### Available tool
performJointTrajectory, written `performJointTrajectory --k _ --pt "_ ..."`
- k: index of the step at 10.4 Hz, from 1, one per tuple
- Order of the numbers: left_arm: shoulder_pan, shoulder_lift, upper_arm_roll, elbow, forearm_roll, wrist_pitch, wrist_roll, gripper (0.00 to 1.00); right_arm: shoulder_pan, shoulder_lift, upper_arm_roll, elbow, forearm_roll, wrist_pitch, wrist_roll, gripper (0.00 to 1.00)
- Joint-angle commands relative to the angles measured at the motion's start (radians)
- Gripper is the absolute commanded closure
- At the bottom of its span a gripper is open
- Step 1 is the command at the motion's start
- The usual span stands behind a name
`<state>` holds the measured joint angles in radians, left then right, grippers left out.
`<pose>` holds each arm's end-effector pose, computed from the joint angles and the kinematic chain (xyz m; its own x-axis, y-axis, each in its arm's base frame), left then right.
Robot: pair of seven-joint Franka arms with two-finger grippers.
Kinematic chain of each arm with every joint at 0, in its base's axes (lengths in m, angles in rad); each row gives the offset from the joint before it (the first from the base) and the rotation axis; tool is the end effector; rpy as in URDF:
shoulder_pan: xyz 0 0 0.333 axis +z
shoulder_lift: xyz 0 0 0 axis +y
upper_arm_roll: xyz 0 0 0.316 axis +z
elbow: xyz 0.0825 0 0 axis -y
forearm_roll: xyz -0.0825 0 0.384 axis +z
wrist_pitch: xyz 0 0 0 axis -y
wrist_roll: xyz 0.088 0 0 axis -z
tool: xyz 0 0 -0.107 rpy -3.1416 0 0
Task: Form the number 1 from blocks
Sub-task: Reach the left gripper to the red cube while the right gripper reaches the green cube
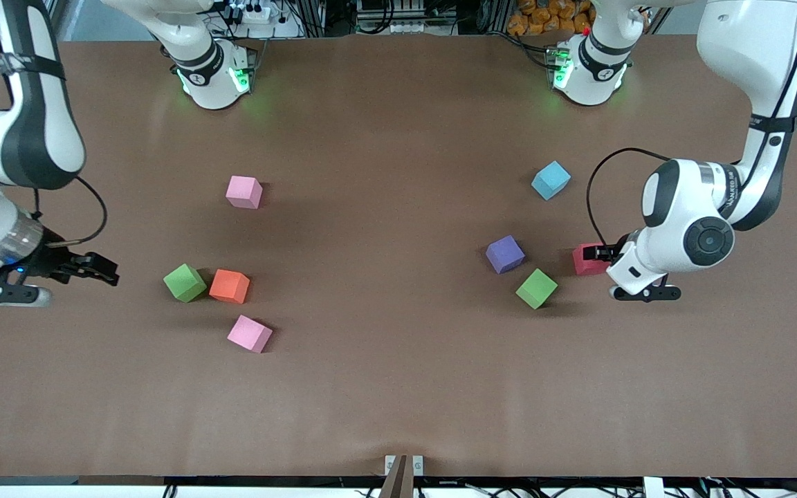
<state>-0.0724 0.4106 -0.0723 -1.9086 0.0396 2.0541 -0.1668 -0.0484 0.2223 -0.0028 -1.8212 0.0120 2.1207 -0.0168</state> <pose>0.5906 -0.0823 0.2632 0.9664 0.0069 -0.2571 -0.0045 -0.9990 -0.0435 0.6248 -0.0314 0.4218 0.9962 -0.0404 0.0773 -0.0398 -0.9992 -0.0088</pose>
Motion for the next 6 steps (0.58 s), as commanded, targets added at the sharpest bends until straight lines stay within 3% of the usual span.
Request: performJointTrajectory --k 1,6 --pt "-0.018 0.03 0.005 0.005 -0.007 0.023 -0.026 0.0 0.016 0.014 0.001 -0.041 0.013 0.019 -0.122 0.0" --pt "-0.018 0.1 0.003 0.005 -0.003 0.047 -0.031 0.0 0.028 0.078 0.004 -0.076 0.013 0.021 -0.383 0.0"
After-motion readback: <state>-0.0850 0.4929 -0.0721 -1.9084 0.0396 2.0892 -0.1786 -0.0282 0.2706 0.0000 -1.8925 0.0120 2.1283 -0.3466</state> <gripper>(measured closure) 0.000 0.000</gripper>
